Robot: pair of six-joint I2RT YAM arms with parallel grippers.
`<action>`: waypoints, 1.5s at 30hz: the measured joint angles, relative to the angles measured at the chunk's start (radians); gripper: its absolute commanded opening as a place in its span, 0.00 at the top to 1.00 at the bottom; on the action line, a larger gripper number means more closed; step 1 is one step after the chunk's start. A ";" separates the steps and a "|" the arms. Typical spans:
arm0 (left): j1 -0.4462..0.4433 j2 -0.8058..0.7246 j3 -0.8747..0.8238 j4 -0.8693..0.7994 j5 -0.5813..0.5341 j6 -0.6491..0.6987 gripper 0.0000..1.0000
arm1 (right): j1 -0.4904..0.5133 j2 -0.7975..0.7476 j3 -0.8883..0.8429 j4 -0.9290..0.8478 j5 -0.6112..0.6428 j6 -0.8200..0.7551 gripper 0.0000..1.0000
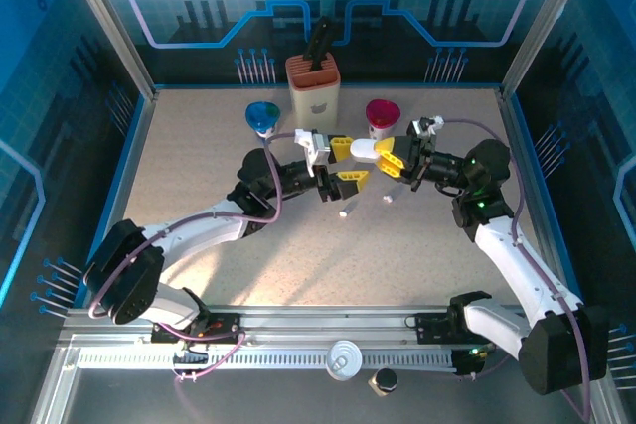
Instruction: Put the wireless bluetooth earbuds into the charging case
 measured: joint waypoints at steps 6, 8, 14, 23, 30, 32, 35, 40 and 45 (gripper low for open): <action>0.000 0.029 0.026 0.029 0.016 -0.023 0.45 | 0.000 0.000 0.000 0.042 0.000 0.029 0.89; 0.001 0.037 0.034 0.037 0.019 -0.026 0.47 | 0.000 0.000 0.000 0.051 0.000 0.033 0.89; 0.001 0.047 0.040 0.054 0.027 -0.034 0.48 | 0.000 0.000 -0.001 0.053 0.000 0.033 0.90; 0.001 0.050 0.041 0.070 0.034 -0.046 0.47 | 0.000 0.000 -0.004 0.040 -0.012 0.027 0.90; 0.001 0.050 0.048 0.077 0.034 -0.050 0.50 | -0.009 0.000 -0.004 0.023 -0.024 0.018 0.90; 0.001 0.050 0.050 0.077 0.034 -0.052 0.52 | -0.009 0.000 -0.004 0.023 -0.024 0.016 0.90; 0.001 0.050 0.050 0.077 0.034 -0.051 0.56 | -0.009 0.000 -0.004 0.023 -0.024 0.016 0.90; 0.001 0.051 0.050 0.077 0.038 -0.052 0.53 | -0.011 0.000 -0.004 0.024 -0.026 0.018 0.90; 0.001 0.051 0.050 0.080 0.038 -0.052 0.52 | -0.011 0.000 -0.004 0.048 -0.025 0.035 0.90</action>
